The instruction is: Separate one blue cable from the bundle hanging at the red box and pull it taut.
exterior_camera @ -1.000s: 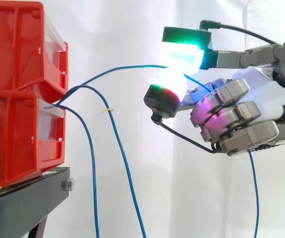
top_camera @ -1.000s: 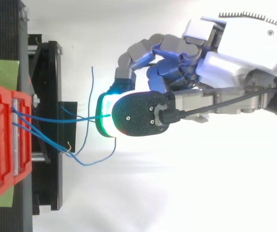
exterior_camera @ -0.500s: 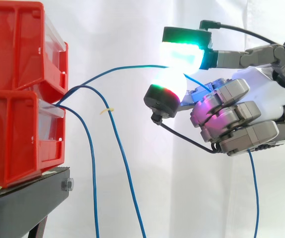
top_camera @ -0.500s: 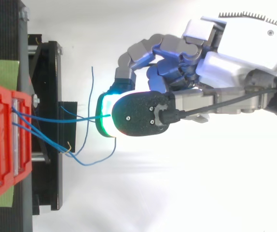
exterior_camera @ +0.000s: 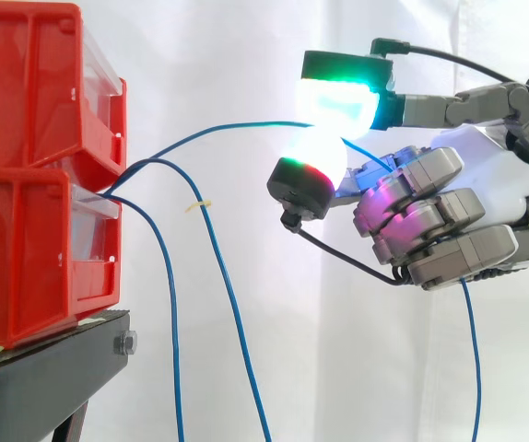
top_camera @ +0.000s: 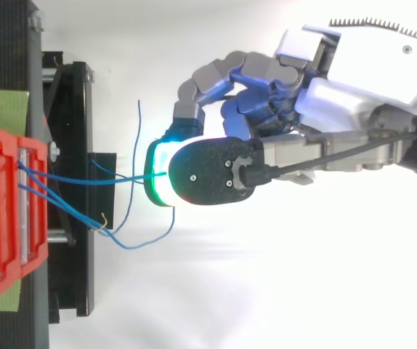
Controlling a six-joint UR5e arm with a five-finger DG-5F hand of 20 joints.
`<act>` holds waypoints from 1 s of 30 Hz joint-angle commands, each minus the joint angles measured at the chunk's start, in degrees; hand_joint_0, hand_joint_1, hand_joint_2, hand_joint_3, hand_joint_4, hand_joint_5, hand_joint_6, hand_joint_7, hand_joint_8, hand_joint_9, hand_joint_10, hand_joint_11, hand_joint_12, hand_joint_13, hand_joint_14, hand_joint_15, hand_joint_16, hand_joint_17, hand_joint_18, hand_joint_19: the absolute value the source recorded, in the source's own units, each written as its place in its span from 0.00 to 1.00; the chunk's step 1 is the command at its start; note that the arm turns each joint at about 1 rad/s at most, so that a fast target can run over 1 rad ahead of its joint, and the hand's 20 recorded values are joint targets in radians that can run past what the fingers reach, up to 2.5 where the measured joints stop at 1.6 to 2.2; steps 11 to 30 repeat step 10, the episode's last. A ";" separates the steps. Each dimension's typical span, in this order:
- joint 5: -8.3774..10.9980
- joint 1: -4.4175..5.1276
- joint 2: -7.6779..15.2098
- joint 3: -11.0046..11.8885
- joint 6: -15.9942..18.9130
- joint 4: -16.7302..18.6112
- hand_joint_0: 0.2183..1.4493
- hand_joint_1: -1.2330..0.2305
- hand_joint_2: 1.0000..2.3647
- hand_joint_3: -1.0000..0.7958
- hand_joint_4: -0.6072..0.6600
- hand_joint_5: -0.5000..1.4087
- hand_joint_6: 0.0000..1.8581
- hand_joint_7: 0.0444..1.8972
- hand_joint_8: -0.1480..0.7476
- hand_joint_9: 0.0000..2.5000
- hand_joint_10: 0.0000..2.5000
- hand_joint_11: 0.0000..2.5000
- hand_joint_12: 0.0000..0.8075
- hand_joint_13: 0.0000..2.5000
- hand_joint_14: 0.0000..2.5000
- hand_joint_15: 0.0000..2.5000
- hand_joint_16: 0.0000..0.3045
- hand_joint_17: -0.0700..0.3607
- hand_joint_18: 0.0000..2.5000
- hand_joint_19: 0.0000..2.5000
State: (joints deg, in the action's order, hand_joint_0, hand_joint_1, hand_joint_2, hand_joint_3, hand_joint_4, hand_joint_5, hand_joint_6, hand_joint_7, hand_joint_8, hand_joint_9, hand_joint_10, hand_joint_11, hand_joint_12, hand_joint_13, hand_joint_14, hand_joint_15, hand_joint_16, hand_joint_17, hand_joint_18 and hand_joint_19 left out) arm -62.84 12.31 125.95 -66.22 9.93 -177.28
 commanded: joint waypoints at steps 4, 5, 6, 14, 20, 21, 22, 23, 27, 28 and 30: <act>0.00 0.00 0.00 -0.05 0.00 0.00 0.37 0.38 0.01 0.44 0.54 0.17 0.53 0.50 0.48 0.22 1.00 0.40 0.40 0.29 1.00 0.56 0.10 0.32 0.54 0.82; 0.00 0.00 0.00 -0.05 0.00 0.00 0.37 0.38 0.01 0.44 0.54 0.17 0.53 0.51 0.49 0.22 1.00 0.40 0.40 0.28 1.00 0.57 0.10 0.32 0.54 0.82; 0.00 0.00 0.00 0.04 0.00 0.00 0.37 0.38 0.01 0.44 0.54 0.17 0.53 0.51 0.48 0.22 1.00 0.39 0.40 0.28 1.00 0.56 0.10 0.32 0.54 0.82; 0.00 0.00 0.00 0.04 0.00 0.00 0.37 0.38 0.01 0.44 0.54 0.17 0.53 0.51 0.49 0.22 1.00 0.40 0.40 0.29 1.00 0.57 0.10 0.32 0.54 0.82; 0.00 0.00 0.00 0.04 0.00 0.00 0.37 0.38 0.01 0.44 0.54 0.17 0.53 0.51 0.49 0.22 1.00 0.40 0.40 0.29 1.00 0.57 0.10 0.32 0.54 0.82; 0.00 0.00 0.00 0.04 0.00 0.00 0.37 0.38 0.01 0.44 0.54 0.17 0.53 0.51 0.49 0.22 1.00 0.40 0.40 0.29 1.00 0.57 0.10 0.32 0.54 0.82; 0.00 0.00 0.00 0.04 0.00 0.00 0.37 0.38 0.01 0.44 0.54 0.17 0.53 0.51 0.49 0.22 1.00 0.40 0.40 0.29 1.00 0.57 0.10 0.32 0.54 0.82; 0.00 0.00 0.00 0.04 0.00 0.00 0.37 0.38 0.01 0.44 0.54 0.17 0.53 0.51 0.49 0.22 1.00 0.40 0.40 0.29 1.00 0.57 0.10 0.32 0.54 0.82; 0.00 0.00 0.00 0.04 0.00 0.00 0.37 0.38 0.01 0.44 0.54 0.17 0.53 0.51 0.49 0.22 1.00 0.40 0.40 0.29 1.00 0.57 0.10 0.32 0.54 0.82; 0.00 0.00 0.00 0.04 0.00 0.00 0.37 0.38 0.01 0.44 0.54 0.17 0.53 0.51 0.49 0.22 1.00 0.40 0.40 0.29 1.00 0.57 0.10 0.32 0.54 0.82; 0.00 0.00 0.00 0.04 0.00 0.00 0.37 0.38 0.01 0.44 0.54 0.17 0.53 0.51 0.49 0.22 1.00 0.40 0.40 0.29 1.00 0.57 0.10 0.32 0.54 0.82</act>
